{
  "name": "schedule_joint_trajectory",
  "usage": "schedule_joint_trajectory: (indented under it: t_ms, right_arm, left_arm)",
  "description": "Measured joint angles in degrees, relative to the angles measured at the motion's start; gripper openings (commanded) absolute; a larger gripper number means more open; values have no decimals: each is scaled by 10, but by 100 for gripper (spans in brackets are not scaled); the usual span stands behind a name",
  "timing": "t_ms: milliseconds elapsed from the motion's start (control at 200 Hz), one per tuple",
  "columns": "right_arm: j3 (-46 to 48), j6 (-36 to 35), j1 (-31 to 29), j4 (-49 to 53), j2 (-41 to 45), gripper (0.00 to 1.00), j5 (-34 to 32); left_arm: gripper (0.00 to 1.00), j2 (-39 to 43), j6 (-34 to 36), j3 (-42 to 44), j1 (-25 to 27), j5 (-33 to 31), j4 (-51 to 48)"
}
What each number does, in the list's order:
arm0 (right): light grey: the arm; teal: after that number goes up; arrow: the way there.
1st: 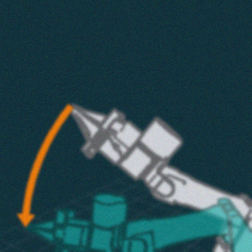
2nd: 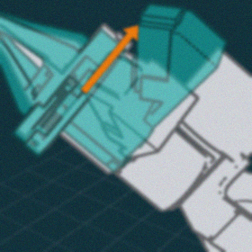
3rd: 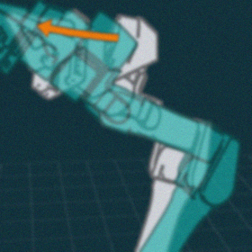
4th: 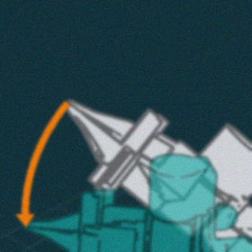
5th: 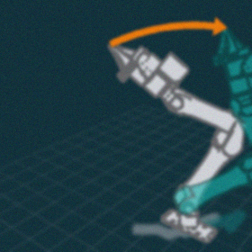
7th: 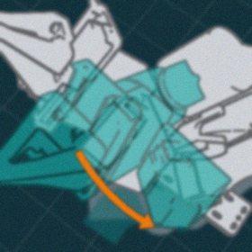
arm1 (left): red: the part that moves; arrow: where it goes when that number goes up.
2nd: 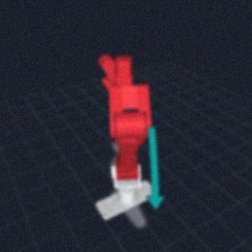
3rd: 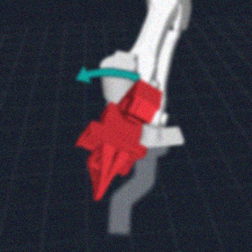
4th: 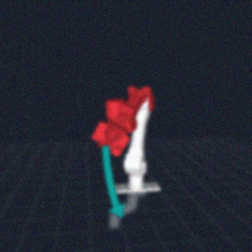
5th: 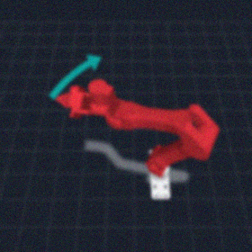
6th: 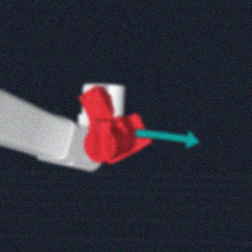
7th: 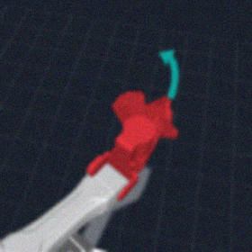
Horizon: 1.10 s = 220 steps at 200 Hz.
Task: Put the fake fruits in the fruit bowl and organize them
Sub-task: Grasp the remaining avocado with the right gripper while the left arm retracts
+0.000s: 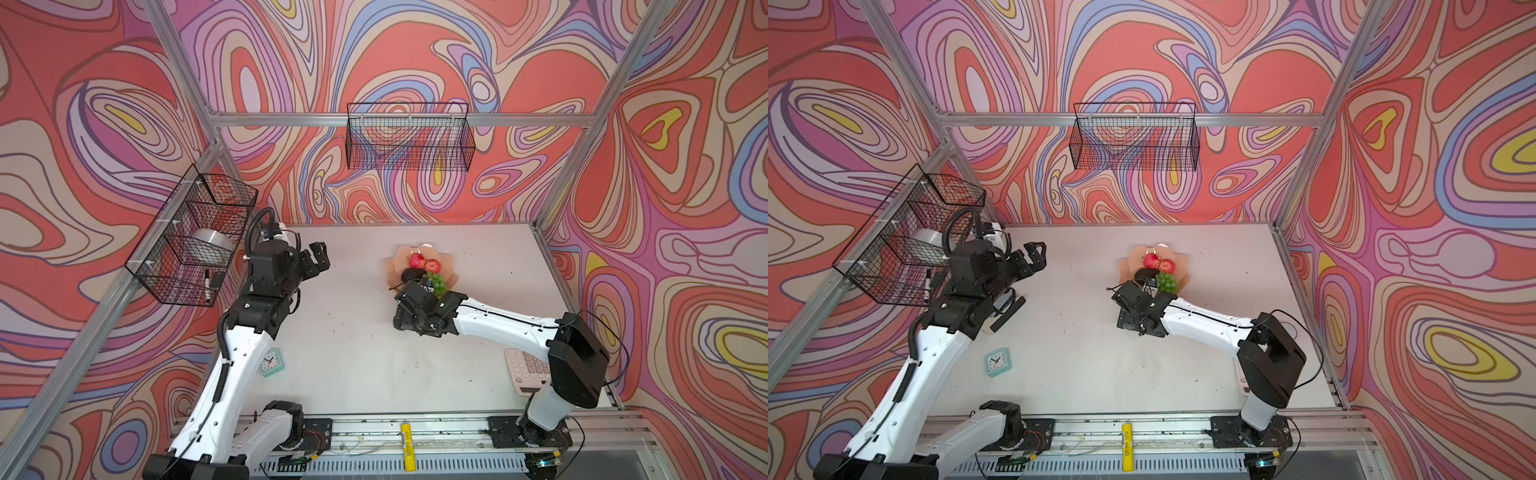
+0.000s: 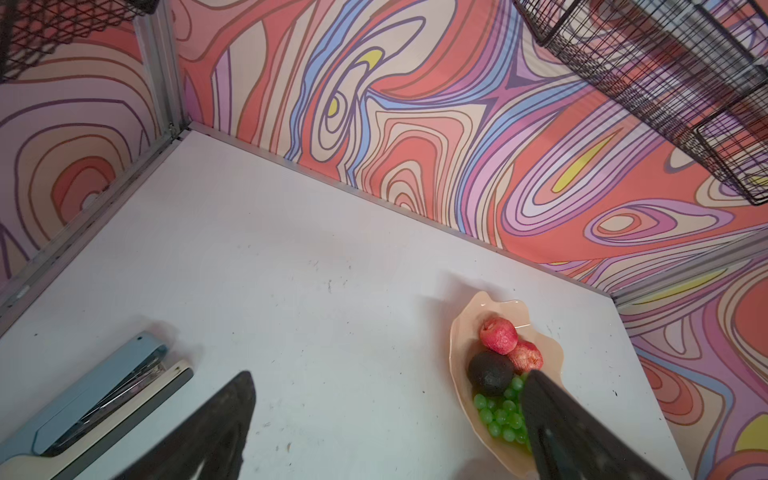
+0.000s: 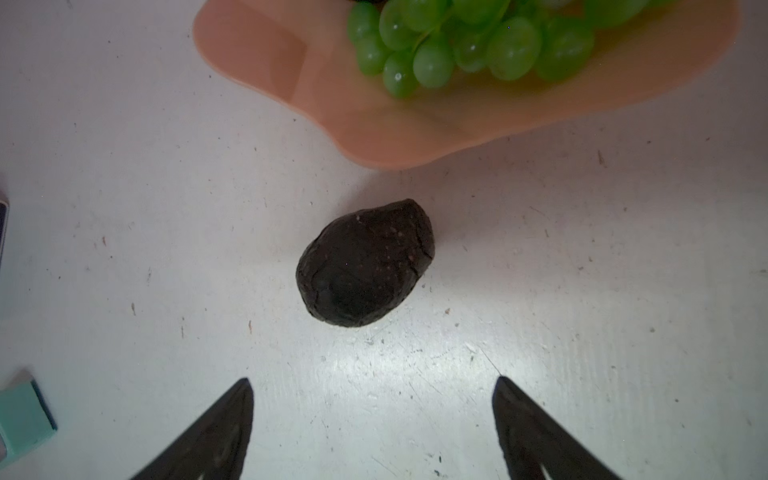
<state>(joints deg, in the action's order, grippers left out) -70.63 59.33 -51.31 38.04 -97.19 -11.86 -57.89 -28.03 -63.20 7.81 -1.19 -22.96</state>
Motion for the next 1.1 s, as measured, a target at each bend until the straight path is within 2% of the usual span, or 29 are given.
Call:
schedule_joint_trajectory:
  t_ms: [346, 766, 961, 1102]
  right_arm:
    - [-91, 65, -1, -1, -116, 95, -14]
    - [-91, 108, -1, 23, -144, 94, -40]
    - [-92, 107, -1, 30, -162, 87, -59]
    - [-97, 97, 0, 27, -162, 77, -63]
  left_arm:
    - [100, 68, 9, 37, -3, -26, -31]
    - [100, 91, 8, 64, -3, -21, -46]
    - [100, 96, 8, 71, -3, -19, -46]
    - [100, 101, 6, 80, -3, -18, -46]
